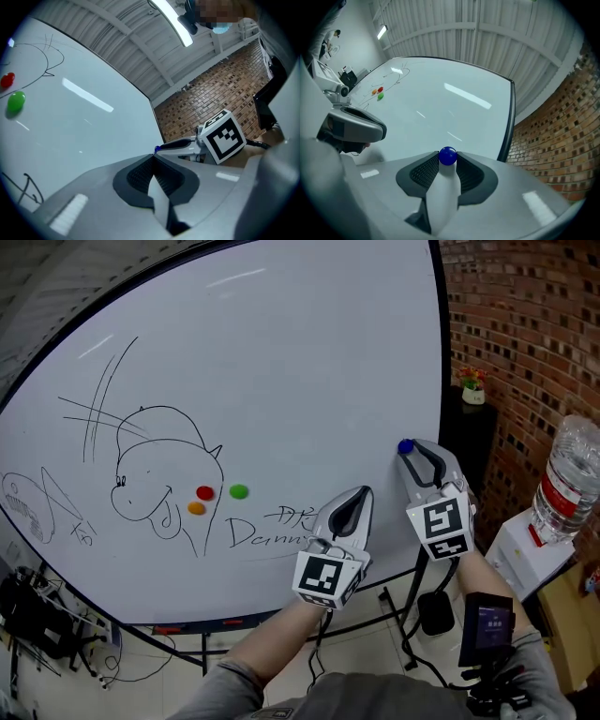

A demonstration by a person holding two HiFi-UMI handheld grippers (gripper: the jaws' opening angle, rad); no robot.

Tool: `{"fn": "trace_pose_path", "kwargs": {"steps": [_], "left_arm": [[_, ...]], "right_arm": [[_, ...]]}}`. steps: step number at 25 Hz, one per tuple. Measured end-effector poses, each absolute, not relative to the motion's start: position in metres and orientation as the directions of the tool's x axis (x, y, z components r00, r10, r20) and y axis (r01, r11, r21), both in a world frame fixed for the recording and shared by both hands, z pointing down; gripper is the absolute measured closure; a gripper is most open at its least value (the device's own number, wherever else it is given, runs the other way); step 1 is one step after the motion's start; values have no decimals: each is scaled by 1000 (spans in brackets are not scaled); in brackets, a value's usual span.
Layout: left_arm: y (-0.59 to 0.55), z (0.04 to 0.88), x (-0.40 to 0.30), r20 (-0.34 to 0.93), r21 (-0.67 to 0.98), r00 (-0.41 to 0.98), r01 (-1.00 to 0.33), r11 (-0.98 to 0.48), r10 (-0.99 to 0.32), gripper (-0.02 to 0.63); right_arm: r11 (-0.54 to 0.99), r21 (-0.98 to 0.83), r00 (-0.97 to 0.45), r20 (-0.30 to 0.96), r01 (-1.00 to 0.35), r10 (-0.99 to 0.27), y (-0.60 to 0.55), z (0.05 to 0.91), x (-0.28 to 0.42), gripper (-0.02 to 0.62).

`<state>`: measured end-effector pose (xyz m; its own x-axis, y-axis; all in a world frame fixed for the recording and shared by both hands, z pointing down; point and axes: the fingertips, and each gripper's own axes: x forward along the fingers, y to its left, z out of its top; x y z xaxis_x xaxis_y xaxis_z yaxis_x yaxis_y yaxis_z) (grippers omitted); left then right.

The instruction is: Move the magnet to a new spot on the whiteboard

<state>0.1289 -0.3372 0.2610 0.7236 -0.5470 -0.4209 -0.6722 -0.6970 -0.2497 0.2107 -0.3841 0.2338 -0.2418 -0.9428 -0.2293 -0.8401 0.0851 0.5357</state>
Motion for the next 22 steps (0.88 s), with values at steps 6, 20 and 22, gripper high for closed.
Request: {"fn": "trace_pose_path", "kwargs": {"steps": [6,20,22], "left_arm": [[-339,259,159,-428,-251,730,-662,-706,-533,604],[-351,261,187,-440,-250,727,-664,-705,-528,604],[-352,261,188,-441,-247,725,-664,-705,-529,604]], "right_arm": [[95,493,-229,-218,-865,-949,-392,234,249,469],[169,444,-296,-233,-880,-926,-396,233,268,465],[186,442,-311,-230,-878,-922,-397,233,268,463]]}}
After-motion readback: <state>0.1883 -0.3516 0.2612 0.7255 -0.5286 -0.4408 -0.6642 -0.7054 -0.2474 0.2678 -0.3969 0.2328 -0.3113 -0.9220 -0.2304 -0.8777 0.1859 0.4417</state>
